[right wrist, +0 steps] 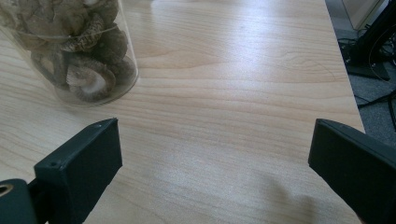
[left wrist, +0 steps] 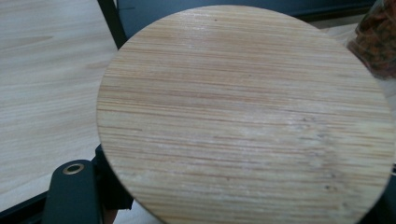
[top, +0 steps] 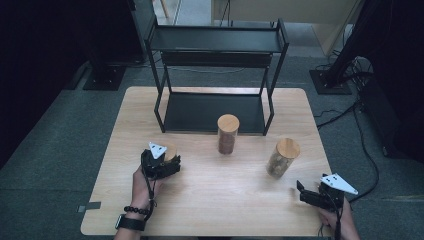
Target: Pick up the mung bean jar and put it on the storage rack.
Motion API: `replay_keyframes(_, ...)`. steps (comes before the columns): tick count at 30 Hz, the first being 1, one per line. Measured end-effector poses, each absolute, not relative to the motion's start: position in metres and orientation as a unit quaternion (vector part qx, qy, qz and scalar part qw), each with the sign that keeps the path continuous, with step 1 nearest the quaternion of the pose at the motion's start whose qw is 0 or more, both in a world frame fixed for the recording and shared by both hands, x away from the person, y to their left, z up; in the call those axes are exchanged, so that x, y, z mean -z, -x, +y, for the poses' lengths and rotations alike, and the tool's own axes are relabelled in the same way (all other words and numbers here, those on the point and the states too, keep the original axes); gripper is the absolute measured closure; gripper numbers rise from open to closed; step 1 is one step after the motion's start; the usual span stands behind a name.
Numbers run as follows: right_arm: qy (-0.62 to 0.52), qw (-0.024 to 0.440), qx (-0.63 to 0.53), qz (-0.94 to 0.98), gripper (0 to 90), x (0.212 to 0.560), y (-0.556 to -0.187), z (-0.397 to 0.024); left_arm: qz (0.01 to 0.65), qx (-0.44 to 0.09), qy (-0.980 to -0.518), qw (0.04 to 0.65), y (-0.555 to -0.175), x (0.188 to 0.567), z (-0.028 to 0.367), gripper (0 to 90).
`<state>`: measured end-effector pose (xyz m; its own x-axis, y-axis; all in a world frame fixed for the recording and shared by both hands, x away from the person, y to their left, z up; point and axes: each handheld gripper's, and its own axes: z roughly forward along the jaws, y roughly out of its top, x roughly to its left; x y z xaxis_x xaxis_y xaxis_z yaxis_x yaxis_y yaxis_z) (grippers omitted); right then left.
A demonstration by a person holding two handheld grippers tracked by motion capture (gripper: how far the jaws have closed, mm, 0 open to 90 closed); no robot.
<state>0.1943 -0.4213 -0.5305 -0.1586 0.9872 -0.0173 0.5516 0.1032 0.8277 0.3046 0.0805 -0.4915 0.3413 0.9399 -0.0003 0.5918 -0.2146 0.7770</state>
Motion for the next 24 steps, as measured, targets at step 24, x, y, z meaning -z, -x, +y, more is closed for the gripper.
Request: replay_keyframes(24, -0.565, 0.306, -0.352, 0.68, 2.3, 0.531, -0.195, -0.421, 0.504, -0.247, -0.747, 0.357, -0.343, 0.47, 0.053, 25.7)
